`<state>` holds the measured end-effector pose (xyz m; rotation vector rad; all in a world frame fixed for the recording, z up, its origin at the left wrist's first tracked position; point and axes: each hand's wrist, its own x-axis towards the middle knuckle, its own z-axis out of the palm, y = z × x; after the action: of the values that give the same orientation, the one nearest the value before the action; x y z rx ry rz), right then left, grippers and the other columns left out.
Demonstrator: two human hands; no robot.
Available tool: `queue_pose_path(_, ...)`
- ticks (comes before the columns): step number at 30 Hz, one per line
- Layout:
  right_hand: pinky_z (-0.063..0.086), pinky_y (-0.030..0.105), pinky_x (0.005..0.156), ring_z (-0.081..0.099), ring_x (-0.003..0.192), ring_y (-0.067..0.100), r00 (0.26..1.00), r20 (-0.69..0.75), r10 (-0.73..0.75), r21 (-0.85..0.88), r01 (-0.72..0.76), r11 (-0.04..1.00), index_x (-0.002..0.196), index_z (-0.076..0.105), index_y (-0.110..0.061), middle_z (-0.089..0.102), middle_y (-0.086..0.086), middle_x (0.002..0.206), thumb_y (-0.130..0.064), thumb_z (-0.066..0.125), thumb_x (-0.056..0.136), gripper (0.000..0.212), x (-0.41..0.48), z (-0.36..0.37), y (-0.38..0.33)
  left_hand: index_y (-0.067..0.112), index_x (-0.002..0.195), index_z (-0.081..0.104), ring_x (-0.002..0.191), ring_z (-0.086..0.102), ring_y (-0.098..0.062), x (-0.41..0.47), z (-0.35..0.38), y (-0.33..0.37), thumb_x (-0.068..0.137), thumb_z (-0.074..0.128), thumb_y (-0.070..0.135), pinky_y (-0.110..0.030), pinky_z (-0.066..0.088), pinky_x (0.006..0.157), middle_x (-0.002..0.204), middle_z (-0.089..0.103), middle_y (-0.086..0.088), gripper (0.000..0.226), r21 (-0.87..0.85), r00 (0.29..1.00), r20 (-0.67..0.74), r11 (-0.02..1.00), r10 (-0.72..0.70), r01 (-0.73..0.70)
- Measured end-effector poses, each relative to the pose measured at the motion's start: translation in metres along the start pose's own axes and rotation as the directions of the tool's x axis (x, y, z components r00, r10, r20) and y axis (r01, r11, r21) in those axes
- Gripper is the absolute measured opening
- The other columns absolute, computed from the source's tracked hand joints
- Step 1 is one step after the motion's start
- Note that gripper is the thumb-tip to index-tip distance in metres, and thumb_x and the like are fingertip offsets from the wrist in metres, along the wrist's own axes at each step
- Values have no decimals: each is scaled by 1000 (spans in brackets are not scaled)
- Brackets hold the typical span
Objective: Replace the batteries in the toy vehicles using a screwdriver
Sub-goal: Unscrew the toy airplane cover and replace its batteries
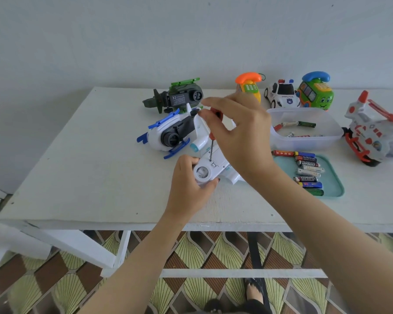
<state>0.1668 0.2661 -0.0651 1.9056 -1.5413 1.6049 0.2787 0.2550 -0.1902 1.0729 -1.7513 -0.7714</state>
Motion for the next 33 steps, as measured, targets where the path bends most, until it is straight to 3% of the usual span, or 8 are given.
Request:
queue_pose_path(4,47,28,78,63,81,27,992,116,-46,2,46,999,107,65,3,68,11,87,-4,50,92,23,-1,-1,1,6,100,48,87,55,-18,0,0,0,67,84,9,-11,45,71,97,52,-3,49,7,1000,-1,1000,16,-16)
queue_pose_path(7,29,7,97,61,103,32,991,105,-81,-37,85,996,106,70,-2,68,15,106,-26,57,90,31,1,-1,-1,8,99,48,86,54,-16,0,0,0,67,84,9,-11,45,71,97,50,1,49,11,1000,-5,1000,12,-12)
queue_pose_path(11,35,12,88,60,81,29,996,31,-80,-62,81,995,98,73,-3,66,8,76,-24,70,82,26,2,1,-2,7,99,48,86,54,-18,0,0,0,67,84,10,-10,44,71,97,51,-2,49,8,1000,-4,1000,12,-12)
queue_pose_path(15,43,23,76,64,80,28,996,84,33,6,-34,999,106,63,2,67,5,83,-7,56,91,19,2,0,-1,5,99,48,87,54,-17,0,0,-1,66,85,9,-8,44,71,97,51,-1,49,14,1000,-9,1000,21,-21)
queue_pose_path(20,44,32,96,59,115,33,996,83,-15,-88,22,996,101,68,1,68,17,102,-18,59,92,23,3,-2,3,5,100,48,88,56,-17,1,0,-2,67,85,11,-11,47,70,99,52,-3,50,18,999,2,999,41,-41)
queue_pose_path(26,28,17,70,55,78,28,999,-47,15,-164,-23,986,96,73,-1,63,14,80,-9,66,83,16,8,1,10,4,100,48,90,56,-17,1,0,-2,67,85,10,-7,45,71,99,52,-3,50,13,999,-4,999,47,-47)
queue_pose_path(30,38,17,71,53,74,13,995,80,55,-80,-48,996,109,66,2,62,0,78,-1,49,91,25,6,-1,11,5,100,47,89,57,-17,1,0,-3,67,85,10,-7,45,69,99,53,-4,50,8,999,-4,999,45,-45)
queue_pose_path(33,41,13,70,56,67,9,996,61,59,-8,-59,998,104,68,1,64,1,73,-13,61,89,21,6,-2,4,4,100,48,90,57,-16,1,0,-2,68,85,9,-7,45,69,99,53,-4,50,2,999,-2,999,48,-48)
